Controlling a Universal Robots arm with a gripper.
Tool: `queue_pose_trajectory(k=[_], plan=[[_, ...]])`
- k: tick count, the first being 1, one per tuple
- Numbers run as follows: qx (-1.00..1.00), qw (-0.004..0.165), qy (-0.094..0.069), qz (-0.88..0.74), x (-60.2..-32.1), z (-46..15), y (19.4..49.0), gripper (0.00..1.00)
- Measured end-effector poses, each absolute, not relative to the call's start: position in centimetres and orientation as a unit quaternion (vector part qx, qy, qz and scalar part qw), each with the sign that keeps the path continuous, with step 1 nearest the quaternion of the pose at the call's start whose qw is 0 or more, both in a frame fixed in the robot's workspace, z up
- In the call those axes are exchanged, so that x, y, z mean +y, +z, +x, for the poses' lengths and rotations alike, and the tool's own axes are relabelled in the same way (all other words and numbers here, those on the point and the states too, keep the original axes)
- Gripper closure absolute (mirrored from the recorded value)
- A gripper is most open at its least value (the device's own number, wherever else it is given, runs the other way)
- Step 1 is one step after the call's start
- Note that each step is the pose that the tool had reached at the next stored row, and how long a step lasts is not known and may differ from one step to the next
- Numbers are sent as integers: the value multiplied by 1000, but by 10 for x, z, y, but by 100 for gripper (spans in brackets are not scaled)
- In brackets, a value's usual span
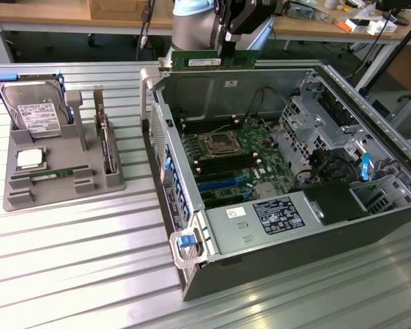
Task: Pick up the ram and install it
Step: 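Pick up the ram and move it above insertion slot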
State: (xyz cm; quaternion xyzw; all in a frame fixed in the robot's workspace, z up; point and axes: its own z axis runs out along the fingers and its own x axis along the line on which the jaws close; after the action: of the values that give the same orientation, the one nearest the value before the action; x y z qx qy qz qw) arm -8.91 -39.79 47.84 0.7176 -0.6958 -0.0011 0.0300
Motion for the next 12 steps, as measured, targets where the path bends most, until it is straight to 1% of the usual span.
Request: queue_pose_trajectory(k=[6,12], plan=[[-696,32,0,717,-398,-72,477,88],[-696,36,5,717,-398,-54,469,88]])
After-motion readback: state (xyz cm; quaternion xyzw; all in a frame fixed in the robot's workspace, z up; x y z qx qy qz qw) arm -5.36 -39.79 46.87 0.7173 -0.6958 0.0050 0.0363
